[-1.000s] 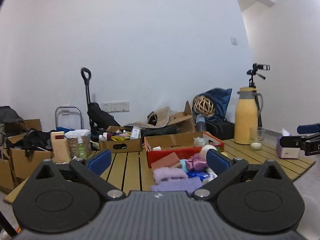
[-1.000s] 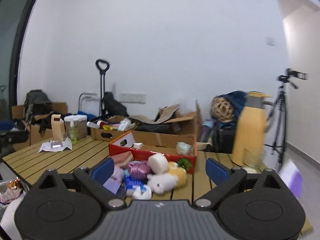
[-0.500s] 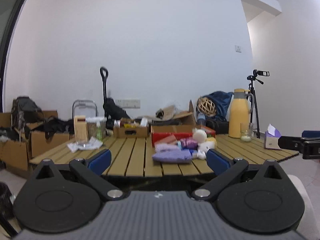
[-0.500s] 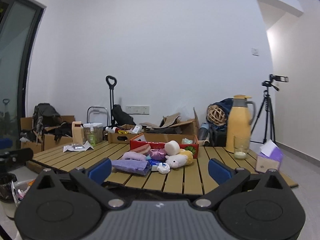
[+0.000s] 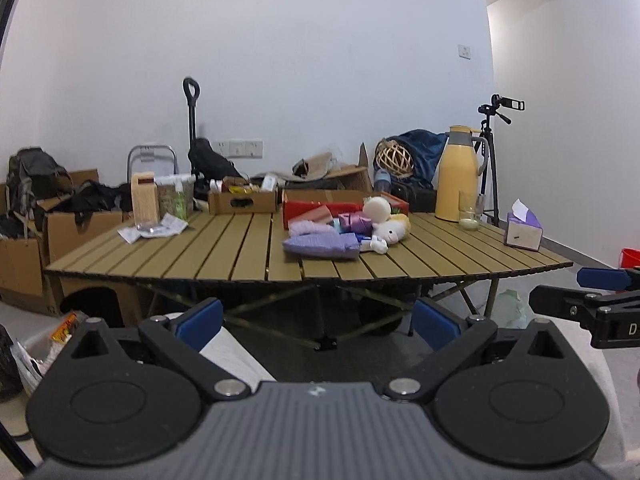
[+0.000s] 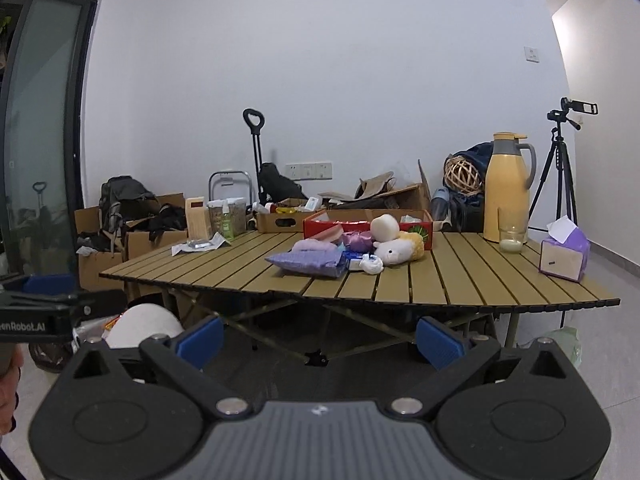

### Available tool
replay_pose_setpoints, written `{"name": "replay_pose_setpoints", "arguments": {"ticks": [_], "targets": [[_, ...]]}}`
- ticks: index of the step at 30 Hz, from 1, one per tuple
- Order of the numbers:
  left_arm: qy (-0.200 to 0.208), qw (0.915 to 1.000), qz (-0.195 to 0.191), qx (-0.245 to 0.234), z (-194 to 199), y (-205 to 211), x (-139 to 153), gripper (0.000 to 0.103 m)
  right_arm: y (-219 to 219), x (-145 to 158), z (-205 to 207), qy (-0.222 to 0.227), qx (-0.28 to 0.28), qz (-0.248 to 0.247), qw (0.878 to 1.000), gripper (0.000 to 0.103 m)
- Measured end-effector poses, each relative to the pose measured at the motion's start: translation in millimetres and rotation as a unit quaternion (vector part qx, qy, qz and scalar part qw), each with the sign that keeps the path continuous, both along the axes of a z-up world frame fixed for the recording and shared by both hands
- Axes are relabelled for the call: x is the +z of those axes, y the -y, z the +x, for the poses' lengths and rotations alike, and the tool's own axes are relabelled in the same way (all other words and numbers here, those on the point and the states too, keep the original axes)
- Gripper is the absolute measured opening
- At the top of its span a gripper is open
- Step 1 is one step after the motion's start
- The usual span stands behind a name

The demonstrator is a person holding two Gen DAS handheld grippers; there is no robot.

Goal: Organize soft objects
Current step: 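Withdraw both tools back toward the table pile, then grasp the lavender towel with both grippers together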

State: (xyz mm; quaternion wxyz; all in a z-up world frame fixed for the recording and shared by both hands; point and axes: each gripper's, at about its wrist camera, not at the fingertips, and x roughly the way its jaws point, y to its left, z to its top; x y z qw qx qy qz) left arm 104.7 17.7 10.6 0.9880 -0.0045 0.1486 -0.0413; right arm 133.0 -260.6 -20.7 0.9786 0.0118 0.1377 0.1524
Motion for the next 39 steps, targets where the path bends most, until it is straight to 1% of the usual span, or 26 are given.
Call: {"name": "replay_pose_setpoints", "arguments": {"ticks": [5,9,14,18,20,22,23,24,26,30,31,32,33,34,36,37,38,39], "targets": [[0.0,1.0,0.0,0.0,15,0,3,0.103,6,2,17,0.001,-0.013,0.015,1.0,0.103],[-0.001,1.0,0.003,-0.001,33,2,5,0.103,8,5,39,-0.006,-0.003,0.023,1.0,0.103],[-0.006,1.0,0.008,0.0,64,2,7,0.103,9,7,75,-0.012,-0.004,0.041,0.999,0.103],[-0.006,0.9999,0.004,-0.008,99,0,9,0.103,6,11,108,-0.02,0.007,0.043,0.999,0.101],[-0.014,0.9998,-0.005,-0.012,120,-1,9,0.103,3,11,127,-0.025,0.012,0.046,0.999,0.095],[-0.023,0.9996,-0.012,-0.011,142,-4,7,0.103,-1,10,148,-0.032,0.013,0.042,0.999,0.093],[-0.024,0.9996,-0.012,-0.01,151,-5,7,0.103,-4,9,159,-0.034,0.016,0.04,0.998,0.091],[-0.025,0.9996,-0.01,-0.009,164,-6,6,0.103,-6,8,169,-0.036,0.018,0.04,0.998,0.089],[-0.021,0.9997,-0.002,-0.013,185,-7,7,0.103,-12,4,193,-0.043,0.025,0.043,0.998,0.079],[-0.02,0.9997,0.001,-0.01,237,-12,7,0.102,-25,-8,246,-0.067,0.05,0.062,0.995,0.071],[-0.024,0.9997,-0.002,-0.009,253,-14,7,0.1,-28,-11,259,-0.072,0.053,0.066,0.994,0.068],[-0.029,0.9995,-0.005,-0.009,269,-17,5,0.095,-31,-14,274,-0.079,0.054,0.071,0.993,0.063],[-0.034,0.9993,-0.007,-0.009,282,-19,3,0.089,-36,-18,289,-0.088,0.055,0.075,0.992,0.06],[-0.046,0.9989,-0.011,-0.007,300,-21,0,0.085,-41,-22,305,-0.095,0.056,0.079,0.991,0.058],[-0.067,0.9974,-0.023,-0.008,327,-27,-9,0.076,-50,-31,332,-0.107,0.067,0.087,0.988,0.048],[-0.085,0.9958,-0.031,-0.007,343,-29,-15,0.074,-55,-35,346,-0.116,0.074,0.096,0.986,0.041],[-0.099,0.9944,-0.036,-0.008,354,-32,-21,0.072,-59,-40,359,-0.125,0.074,0.102,0.984,0.038],[-0.109,0.9933,-0.039,-0.009,362,-33,-26,0.071,-62,-44,370,-0.131,0.071,0.103,0.983,0.038]]}}
